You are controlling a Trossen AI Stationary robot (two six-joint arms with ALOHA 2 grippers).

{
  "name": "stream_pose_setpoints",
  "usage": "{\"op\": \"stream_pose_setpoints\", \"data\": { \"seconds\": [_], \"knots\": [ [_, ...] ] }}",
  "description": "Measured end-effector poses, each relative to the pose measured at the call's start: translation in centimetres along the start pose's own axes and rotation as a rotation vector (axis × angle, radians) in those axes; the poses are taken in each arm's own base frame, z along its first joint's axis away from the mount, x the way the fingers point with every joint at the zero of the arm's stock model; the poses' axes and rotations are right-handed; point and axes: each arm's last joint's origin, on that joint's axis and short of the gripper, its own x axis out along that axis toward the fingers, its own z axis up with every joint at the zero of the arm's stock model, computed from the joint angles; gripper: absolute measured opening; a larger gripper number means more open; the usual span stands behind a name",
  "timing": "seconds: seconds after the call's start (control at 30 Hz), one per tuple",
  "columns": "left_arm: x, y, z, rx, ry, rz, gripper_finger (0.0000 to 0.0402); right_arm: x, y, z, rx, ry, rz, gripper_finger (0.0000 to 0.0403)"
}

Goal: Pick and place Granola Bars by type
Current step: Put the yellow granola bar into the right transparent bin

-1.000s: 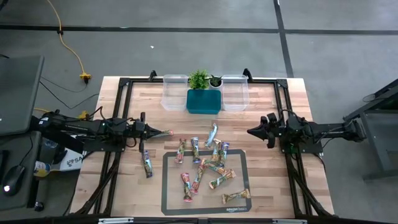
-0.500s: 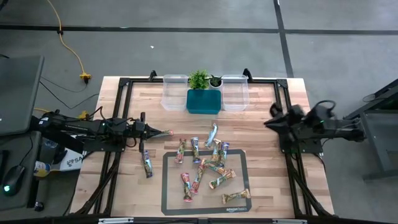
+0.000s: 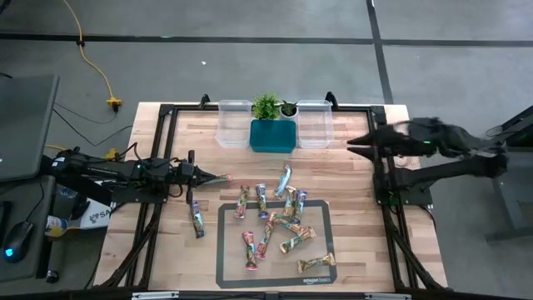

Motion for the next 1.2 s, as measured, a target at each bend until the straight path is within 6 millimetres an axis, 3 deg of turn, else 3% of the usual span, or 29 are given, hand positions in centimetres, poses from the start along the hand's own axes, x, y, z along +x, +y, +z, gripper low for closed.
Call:
{"op": "stream_pose_setpoints", "data": {
  "seconds": [0.13,0.23,0.33,0.6,0.77,0.97,1.2],
  "knots": [
    [0.0,0.0,0.0,0.0,-0.001,0.0,0.0001,4.0,0.8,2.0,0.101,0.151,-0.074,0.0069],
    [0.0,0.0,0.0,0.0,0.0,0.0,0.0001,7.3,1.5,2.5,0.203,0.242,-0.067,0.0069],
    [0.0,0.0,0.0,0.0,-0.001,0.0,0.0001,10.7,2.4,2.3,0.195,0.344,-0.019,0.0069],
    [0.0,0.0,0.0,0.0,0.0,0.0,0.0001,18.9,5.4,-1.8,-0.344,0.625,0.266,0.0069],
    [0.0,0.0,0.0,0.0,0.0,0.0,0.0001,22.9,6.7,-4.4,-0.589,0.7,0.266,0.0069],
    [0.0,0.0,0.0,0.0,0.0,0.0,0.0001,26.6,7.2,-6.6,-0.754,0.717,0.199,0.0069],
    [0.0,0.0,0.0,0.0,0.0,0.0,0.0001,28.6,7.2,-7.6,-0.826,0.703,0.18,0.0069]
  ]
}}
